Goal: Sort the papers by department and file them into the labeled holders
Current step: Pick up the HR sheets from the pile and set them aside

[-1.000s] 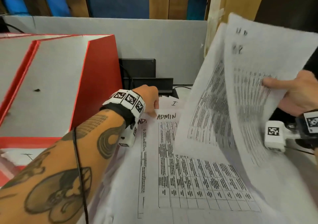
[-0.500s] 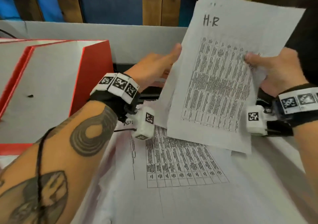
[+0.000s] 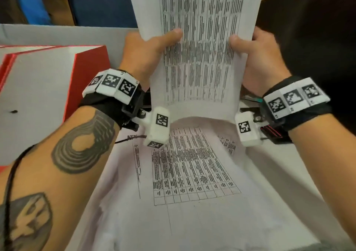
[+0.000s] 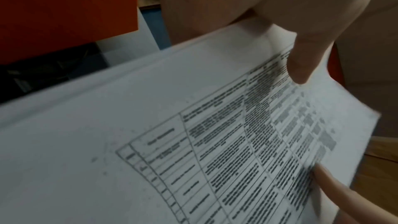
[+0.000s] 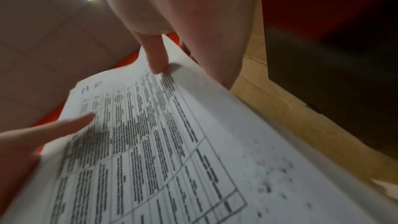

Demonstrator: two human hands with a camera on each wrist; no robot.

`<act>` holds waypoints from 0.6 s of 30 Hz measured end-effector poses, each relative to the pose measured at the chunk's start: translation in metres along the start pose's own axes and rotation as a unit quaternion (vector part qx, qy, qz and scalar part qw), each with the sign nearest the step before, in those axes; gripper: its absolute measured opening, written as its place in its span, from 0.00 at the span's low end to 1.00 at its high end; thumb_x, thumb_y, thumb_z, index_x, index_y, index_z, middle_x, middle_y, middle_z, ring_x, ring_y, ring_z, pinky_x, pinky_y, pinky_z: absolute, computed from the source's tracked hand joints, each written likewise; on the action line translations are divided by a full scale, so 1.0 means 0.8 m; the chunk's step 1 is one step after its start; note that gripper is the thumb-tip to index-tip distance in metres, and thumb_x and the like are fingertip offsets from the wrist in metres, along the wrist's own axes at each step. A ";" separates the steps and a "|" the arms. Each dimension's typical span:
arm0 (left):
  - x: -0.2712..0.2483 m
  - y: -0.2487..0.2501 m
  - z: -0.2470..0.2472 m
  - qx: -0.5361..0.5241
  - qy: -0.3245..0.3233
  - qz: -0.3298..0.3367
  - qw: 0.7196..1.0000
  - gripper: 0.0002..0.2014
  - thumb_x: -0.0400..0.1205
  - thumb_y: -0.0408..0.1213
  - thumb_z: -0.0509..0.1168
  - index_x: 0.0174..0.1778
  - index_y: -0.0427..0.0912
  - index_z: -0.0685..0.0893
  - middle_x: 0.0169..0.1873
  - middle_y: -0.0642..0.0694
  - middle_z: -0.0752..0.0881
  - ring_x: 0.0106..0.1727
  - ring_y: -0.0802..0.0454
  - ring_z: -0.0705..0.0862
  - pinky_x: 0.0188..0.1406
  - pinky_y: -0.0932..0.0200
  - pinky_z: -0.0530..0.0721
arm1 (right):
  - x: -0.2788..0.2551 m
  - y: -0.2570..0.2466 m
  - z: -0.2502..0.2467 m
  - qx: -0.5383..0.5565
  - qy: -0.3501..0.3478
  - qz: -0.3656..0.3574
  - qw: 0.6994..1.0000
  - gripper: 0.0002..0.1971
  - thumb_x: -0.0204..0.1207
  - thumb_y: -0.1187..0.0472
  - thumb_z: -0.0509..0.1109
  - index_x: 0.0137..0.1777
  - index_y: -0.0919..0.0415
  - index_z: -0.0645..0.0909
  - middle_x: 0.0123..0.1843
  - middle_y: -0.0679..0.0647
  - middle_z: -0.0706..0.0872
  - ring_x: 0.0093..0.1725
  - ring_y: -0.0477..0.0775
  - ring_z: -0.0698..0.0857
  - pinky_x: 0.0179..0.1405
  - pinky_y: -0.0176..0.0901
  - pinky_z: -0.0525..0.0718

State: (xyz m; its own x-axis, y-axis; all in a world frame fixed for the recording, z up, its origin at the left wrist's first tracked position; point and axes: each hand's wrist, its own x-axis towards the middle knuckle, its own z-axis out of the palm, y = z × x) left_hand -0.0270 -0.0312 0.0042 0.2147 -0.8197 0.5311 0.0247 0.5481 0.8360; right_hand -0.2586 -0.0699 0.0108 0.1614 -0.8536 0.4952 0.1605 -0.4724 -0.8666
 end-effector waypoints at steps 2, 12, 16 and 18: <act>-0.012 -0.015 -0.008 0.004 0.017 -0.032 0.999 0.16 0.77 0.36 0.80 0.59 0.39 0.91 0.53 0.43 0.95 0.54 0.44 0.94 0.57 0.39 0.91 | -0.010 0.025 0.003 -0.003 -0.003 0.026 1.000 0.17 0.84 0.68 0.70 0.71 0.62 0.82 0.67 0.57 0.91 0.65 0.58 0.91 0.68 0.66 0.87; -0.024 -0.025 -0.010 0.036 0.090 -0.011 0.995 0.09 0.76 0.34 0.82 0.49 0.47 0.92 0.47 0.50 0.95 0.49 0.54 0.94 0.51 0.51 0.93 | -0.006 0.053 0.009 -0.008 0.043 0.035 0.998 0.16 0.83 0.69 0.72 0.69 0.63 0.84 0.64 0.54 0.92 0.62 0.56 0.92 0.67 0.64 0.88; -0.043 -0.062 -0.015 0.080 0.087 -0.044 0.992 0.16 0.75 0.37 0.82 0.58 0.46 0.91 0.50 0.54 0.94 0.50 0.62 0.93 0.50 0.63 0.91 | -0.017 0.084 0.007 -0.036 0.034 0.088 0.995 0.17 0.82 0.68 0.73 0.70 0.61 0.85 0.63 0.53 0.93 0.61 0.56 0.92 0.67 0.65 0.88; -0.045 -0.071 -0.016 0.098 0.075 -0.049 0.991 0.17 0.77 0.38 0.81 0.62 0.47 0.90 0.49 0.58 0.92 0.49 0.68 0.91 0.43 0.73 0.87 | -0.020 0.088 0.007 -0.040 0.038 0.094 0.994 0.16 0.83 0.68 0.73 0.69 0.60 0.85 0.63 0.52 0.93 0.61 0.55 0.92 0.66 0.64 0.88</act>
State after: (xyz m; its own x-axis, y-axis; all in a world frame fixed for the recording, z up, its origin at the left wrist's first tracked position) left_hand -0.0235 -0.0309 -0.0639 0.3644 -0.8249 0.4321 -0.1338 0.4128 0.9009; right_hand -0.2445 -0.0884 -0.0581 0.1067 -0.9414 0.3199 0.0550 -0.3156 -0.9473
